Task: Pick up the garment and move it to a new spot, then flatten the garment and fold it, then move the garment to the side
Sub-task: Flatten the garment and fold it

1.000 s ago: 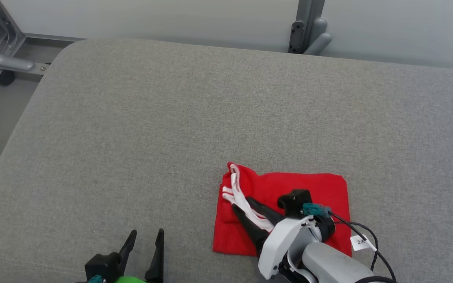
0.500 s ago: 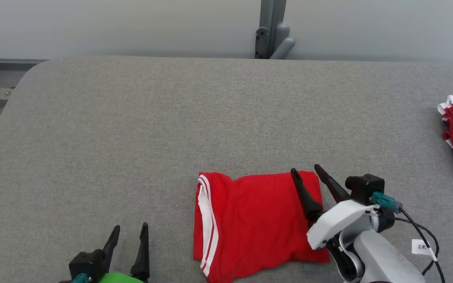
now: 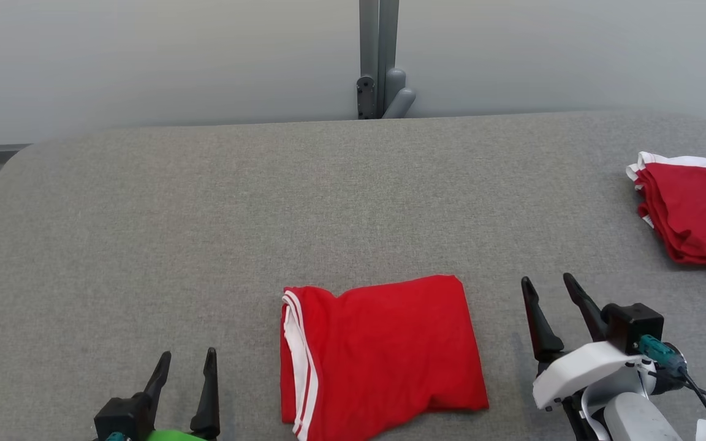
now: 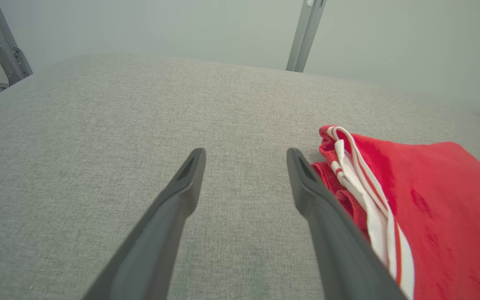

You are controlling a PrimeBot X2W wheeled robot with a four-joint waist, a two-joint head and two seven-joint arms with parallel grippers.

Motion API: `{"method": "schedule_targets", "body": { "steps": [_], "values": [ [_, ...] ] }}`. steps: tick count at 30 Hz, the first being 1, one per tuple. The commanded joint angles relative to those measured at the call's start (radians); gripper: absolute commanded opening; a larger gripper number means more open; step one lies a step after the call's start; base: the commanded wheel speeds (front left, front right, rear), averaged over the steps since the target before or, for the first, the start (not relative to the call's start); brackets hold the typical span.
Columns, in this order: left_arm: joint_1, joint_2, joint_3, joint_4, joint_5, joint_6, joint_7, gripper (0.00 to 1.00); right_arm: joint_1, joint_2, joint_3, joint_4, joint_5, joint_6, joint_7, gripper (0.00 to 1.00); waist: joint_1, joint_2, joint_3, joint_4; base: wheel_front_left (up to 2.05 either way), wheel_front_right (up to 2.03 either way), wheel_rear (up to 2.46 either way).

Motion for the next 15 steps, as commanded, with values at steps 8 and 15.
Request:
{"method": "schedule_targets", "body": {
  "steps": [8,15],
  "values": [
    [0.037,0.004,0.025,-0.018,0.028,0.0,0.001,1.0,0.064,0.024,-0.068,-0.05,-0.072,-0.001,-0.002,1.0,0.0,0.0,-0.038,-0.026,0.0,0.0,0.0],
    [0.05,0.004,0.045,-0.031,0.033,-0.002,0.001,1.0,0.098,0.033,-0.089,-0.054,-0.088,-0.001,-0.002,1.0,0.0,0.0,-0.063,-0.034,0.0,0.0,0.0]
  ]
}}
